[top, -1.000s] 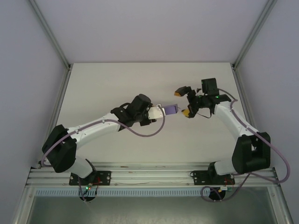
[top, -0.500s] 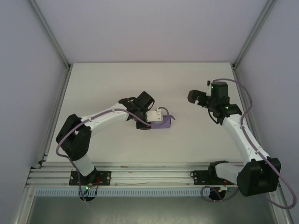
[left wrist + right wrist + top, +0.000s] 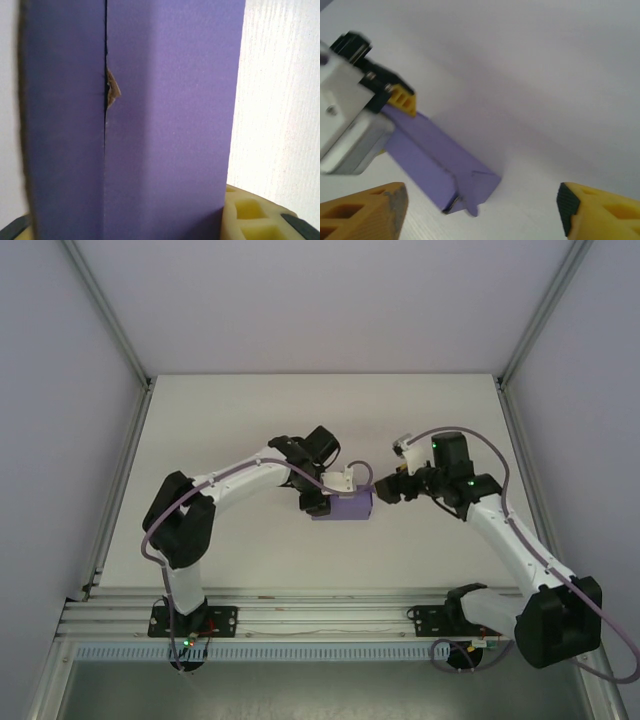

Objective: Assemble paper box

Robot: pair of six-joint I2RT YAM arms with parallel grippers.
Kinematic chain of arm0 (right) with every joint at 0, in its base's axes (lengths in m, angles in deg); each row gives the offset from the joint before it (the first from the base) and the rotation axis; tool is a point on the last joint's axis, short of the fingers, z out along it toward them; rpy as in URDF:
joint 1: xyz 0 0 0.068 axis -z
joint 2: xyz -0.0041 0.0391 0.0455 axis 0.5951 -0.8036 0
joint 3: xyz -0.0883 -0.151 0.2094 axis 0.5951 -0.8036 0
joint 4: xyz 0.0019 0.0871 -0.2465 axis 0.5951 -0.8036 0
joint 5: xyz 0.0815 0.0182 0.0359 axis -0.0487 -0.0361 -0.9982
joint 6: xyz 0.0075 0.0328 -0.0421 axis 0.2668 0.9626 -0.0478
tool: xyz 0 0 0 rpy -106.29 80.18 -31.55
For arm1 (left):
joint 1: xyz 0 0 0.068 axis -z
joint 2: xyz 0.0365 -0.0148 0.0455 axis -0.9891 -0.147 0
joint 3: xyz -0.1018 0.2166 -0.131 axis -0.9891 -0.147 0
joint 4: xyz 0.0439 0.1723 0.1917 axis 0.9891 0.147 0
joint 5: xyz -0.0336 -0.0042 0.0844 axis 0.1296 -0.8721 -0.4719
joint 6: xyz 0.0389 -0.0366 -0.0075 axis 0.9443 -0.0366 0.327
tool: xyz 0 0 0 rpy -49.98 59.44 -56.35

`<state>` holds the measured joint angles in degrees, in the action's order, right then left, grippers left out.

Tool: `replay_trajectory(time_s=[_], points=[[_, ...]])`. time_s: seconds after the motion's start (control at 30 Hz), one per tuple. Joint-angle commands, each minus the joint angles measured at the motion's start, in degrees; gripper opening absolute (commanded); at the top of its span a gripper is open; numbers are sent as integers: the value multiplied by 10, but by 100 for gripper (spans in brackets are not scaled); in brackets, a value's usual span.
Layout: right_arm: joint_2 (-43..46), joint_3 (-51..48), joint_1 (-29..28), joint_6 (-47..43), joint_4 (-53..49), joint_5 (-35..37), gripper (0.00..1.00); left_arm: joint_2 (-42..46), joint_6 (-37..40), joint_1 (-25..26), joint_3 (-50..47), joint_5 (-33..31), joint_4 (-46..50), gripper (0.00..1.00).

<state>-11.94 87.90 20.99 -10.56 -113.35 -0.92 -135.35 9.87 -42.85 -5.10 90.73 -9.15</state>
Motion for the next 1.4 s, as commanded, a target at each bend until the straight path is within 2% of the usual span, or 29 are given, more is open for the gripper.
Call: replay_trajectory(time_s=[0.0, 0.3, 0.4, 0.6, 0.87, 1.0, 1.17, 1.23, 1.3, 1.37], points=[[-6, 18, -17, -41, -43, 24, 71, -24, 15, -3, 3, 23, 42, 38], [-63, 52, -54, -38, -68, 92, 55, -32, 13, -4, 11, 18, 49, 39], [-83, 57, -56, -49, -59, 65, 47, -34, 11, -5, 15, 16, 49, 39], [-110, 75, -58, -45, -54, 34, 21, -50, 4, -4, 20, 13, 48, 40], [-120, 81, -70, -17, -73, 37, 1, -45, -6, -5, 27, 20, 37, 40], [-108, 72, -89, 61, -41, 94, 0, -49, -14, -5, 32, 18, 35, 41], [-96, 54, -114, 267, 13, 179, 0, -50, -26, -5, 32, 16, 28, 43], [-91, 32, -120, 342, 44, 188, 0, -50, -29, -5, 31, 15, 26, 44], [-84, 3, -132, 372, 81, 188, 0, -51, -30, -5, 32, 15, 25, 44], [-80, -13, -150, 370, 93, 220, 0, -51, -32, -5, 32, 14, 24, 44]])
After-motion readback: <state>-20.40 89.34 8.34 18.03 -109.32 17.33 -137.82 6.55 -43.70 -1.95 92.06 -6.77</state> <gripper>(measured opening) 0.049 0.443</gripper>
